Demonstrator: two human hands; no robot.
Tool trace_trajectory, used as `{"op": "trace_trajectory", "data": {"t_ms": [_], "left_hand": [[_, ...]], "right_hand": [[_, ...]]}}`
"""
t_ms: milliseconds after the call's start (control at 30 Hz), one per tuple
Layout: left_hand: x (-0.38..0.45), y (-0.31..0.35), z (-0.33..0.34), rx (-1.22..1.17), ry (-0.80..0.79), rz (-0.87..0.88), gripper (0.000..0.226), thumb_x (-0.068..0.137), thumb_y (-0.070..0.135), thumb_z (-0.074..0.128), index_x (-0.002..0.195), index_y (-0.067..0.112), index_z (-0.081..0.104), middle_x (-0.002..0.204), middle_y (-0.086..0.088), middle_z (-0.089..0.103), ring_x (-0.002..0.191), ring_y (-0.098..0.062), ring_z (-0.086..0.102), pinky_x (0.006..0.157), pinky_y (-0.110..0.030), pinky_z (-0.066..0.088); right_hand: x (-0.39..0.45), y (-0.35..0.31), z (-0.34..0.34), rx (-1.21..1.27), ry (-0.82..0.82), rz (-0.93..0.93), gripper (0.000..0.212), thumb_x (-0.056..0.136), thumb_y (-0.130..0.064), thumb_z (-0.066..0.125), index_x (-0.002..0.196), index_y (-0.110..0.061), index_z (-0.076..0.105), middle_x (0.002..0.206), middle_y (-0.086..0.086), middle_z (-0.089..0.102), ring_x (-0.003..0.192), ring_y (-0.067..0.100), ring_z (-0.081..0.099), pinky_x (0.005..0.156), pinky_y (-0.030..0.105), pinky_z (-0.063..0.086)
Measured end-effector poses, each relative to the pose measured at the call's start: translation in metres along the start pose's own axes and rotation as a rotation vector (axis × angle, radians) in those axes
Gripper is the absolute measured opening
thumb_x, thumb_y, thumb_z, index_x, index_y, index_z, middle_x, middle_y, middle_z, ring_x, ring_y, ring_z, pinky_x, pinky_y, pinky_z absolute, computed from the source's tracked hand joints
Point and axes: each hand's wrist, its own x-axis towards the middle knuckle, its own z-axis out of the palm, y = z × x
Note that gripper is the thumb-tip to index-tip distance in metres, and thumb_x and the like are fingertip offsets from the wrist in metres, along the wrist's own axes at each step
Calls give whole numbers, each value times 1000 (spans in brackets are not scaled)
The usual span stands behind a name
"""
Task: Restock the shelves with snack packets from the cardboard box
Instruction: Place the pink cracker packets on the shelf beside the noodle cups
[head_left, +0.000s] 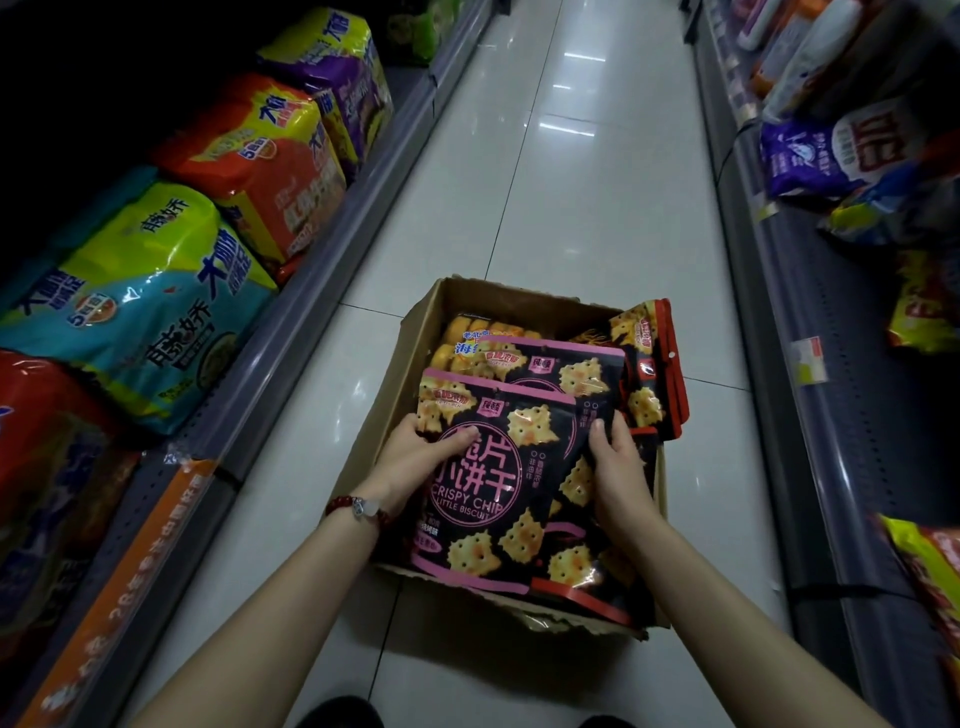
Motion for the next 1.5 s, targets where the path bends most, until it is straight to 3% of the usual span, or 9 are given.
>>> {"op": "trace_trajectory", "data": {"t_ms": [167,300,433,633,833,967,1100,1200,1500], "left_hand": [[0,1,1,-101,4,58,68,63,39,79,118,13,50,105,-11,71,91,-27,71,82,-44,57],[10,16,1,-204,88,144,55,71,32,79,115,13,51,101,-10,73,87,-26,73,77,-42,58],[18,40,0,-265,141,202,39,74,27,77,104,17,55,95,-7,74,83,-22,73,71,-37,58],[-14,94,-8,-305,186,149,64,68,32,82,119,8,51,104,-14,72,89,-27,72,77,-41,58],[-99,193,-14,-320,193,97,51,72,29,79,113,12,53,96,-10,73,80,-21,74,65,-32,58],[-167,277,-29,-337,231,114,67,57,40,83,112,15,54,104,-13,72,91,-28,71,82,-45,57],[-238,368,-51,-396,260,149,58,57,35,84,104,20,54,107,-15,70,95,-32,69,86,-51,55],[-286,431,-67,-405,208,198,57,67,24,81,115,13,53,110,-17,69,94,-30,70,82,-46,57],[-426,571,-117,-480,290,377,48,74,10,73,117,9,52,105,-15,71,88,-25,71,75,-39,58]], "right_hand": [[5,-10,-5,-24,144,-47,42,103,-37,32,139,-19,44,125,-1,59,114,15,56,89,28,47],[16,-19,-14,-33,178,-75,27,103,-37,34,111,-28,59,109,-2,66,104,16,63,89,35,52],[25,-36,-22,-16,198,-79,38,103,-37,34,119,-13,59,110,5,68,104,19,65,85,32,53],[6,-109,-23,-14,166,-69,29,102,-37,38,111,-19,59,97,-3,70,89,9,68,65,19,53],[-45,-235,-17,-29,49,-26,25,101,-35,42,107,-20,62,94,-4,72,80,4,70,60,17,55],[-82,-337,-12,-61,21,-3,30,100,-37,43,88,-19,64,72,-7,74,67,4,70,53,15,53],[-118,-450,-3,-97,-39,-32,32,100,-40,42,90,-20,65,85,-1,73,78,11,70,58,19,54],[-139,-524,6,-82,-78,-55,33,100,-40,41,92,-19,65,85,0,73,78,12,70,57,19,52],[-196,-701,50,3,-211,-123,32,100,-36,43,96,-14,66,95,8,72,94,28,67,90,46,51]]}}
